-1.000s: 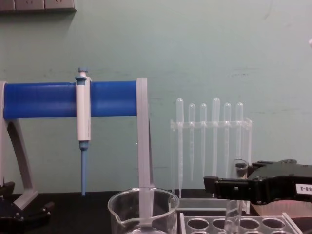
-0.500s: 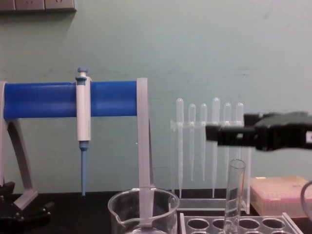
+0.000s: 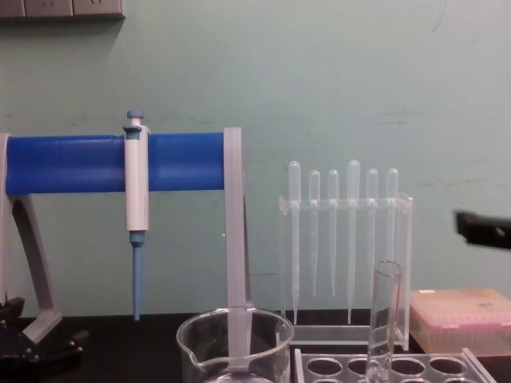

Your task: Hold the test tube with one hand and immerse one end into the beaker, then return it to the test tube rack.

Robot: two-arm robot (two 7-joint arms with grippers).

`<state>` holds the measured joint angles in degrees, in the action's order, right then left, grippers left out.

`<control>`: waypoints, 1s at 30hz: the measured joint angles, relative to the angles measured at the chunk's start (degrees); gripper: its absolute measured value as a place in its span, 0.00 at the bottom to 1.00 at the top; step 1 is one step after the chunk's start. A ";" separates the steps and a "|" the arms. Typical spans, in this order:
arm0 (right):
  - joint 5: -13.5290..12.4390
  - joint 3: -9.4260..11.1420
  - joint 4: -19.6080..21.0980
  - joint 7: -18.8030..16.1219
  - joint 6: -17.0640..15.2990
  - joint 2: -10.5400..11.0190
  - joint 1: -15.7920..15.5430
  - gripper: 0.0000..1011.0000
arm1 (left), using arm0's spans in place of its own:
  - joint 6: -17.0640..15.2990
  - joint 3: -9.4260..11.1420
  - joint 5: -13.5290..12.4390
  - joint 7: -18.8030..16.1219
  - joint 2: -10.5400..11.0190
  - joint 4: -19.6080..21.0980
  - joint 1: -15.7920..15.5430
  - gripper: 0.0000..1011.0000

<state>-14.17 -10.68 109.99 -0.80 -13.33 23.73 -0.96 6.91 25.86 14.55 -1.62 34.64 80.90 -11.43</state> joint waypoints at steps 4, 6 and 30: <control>3.47 0.88 -2.63 3.59 1.45 -0.93 -1.16 0.99 | 0.00 0.00 0.00 0.00 0.00 0.00 0.00 0.99; 4.88 1.42 -4.26 5.22 2.20 -1.61 -1.64 0.99 | 0.00 0.00 0.00 0.00 0.00 0.00 0.00 0.99; 6.81 3.89 -9.65 5.33 3.28 -4.13 -2.20 0.99 | 0.00 0.00 0.00 0.00 0.00 0.00 0.00 0.99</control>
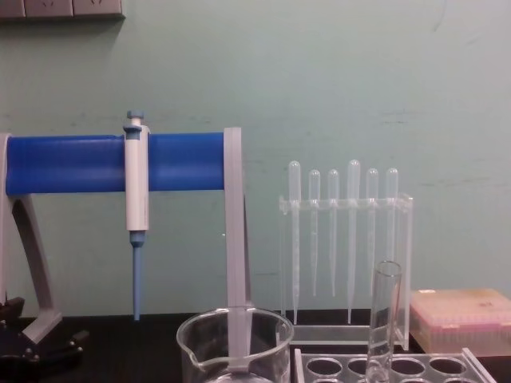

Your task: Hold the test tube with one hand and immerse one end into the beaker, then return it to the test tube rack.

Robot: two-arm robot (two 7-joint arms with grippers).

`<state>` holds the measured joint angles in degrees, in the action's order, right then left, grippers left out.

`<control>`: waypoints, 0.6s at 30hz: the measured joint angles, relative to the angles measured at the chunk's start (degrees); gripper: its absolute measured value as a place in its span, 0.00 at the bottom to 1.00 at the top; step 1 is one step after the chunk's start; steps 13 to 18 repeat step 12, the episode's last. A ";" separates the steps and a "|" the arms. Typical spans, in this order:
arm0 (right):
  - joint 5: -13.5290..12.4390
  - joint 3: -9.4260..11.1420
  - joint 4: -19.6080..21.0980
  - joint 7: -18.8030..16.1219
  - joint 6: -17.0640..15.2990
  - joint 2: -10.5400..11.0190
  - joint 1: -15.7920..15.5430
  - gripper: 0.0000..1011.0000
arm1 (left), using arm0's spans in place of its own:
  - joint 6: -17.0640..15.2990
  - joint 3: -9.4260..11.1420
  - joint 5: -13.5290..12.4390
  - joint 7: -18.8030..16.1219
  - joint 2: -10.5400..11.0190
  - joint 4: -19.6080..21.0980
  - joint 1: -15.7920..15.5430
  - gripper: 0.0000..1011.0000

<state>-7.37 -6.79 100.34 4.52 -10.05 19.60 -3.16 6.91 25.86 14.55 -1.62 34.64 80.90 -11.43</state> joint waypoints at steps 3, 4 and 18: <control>0.05 -0.01 -0.02 0.18 -0.02 0.00 0.01 0.99 | 0.00 0.00 -0.01 0.00 0.00 0.00 0.00 0.99; 0.05 -0.01 -0.03 0.20 -0.02 0.00 0.01 0.99 | 0.00 0.00 0.00 0.00 0.00 0.00 0.00 0.99; 0.13 -0.05 -0.06 0.32 -0.05 0.00 0.01 0.99 | 0.00 0.00 0.00 0.00 0.00 0.00 0.00 0.99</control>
